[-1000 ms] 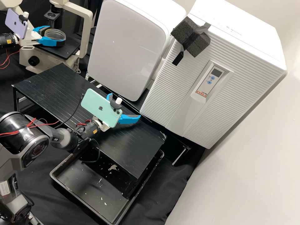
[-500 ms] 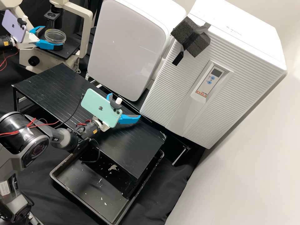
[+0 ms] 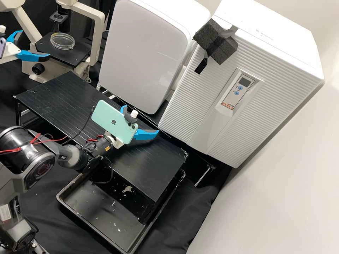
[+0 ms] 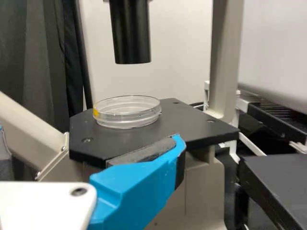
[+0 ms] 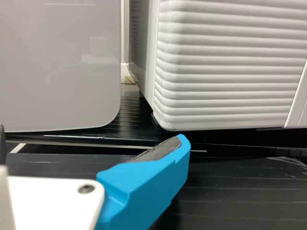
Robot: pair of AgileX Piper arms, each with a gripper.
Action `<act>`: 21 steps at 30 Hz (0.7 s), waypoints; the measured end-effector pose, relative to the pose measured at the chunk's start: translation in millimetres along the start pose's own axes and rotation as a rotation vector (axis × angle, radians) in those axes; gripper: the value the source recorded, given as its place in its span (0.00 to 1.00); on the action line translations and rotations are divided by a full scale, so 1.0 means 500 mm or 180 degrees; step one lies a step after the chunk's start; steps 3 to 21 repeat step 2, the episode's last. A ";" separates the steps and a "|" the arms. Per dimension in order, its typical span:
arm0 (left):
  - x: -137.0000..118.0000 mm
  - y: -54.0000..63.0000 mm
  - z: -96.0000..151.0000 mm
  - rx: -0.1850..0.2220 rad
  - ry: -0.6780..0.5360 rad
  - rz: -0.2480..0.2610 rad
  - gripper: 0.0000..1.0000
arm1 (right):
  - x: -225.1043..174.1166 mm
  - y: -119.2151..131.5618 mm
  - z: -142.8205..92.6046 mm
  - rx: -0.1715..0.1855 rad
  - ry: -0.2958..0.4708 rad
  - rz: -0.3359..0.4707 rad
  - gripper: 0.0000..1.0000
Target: Place the petri dish on the microscope
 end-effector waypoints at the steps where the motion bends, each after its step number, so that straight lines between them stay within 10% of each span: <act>1: -0.010 -0.003 0.001 0.0003 -0.0019 0.0021 1.00 | 0.000 0.000 0.000 0.0000 0.0000 0.0000 1.00; 21: -0.019 -0.003 0.002 0.0005 -0.0032 0.0050 1.00 | 0.000 0.000 0.000 0.0000 0.0000 0.0000 1.00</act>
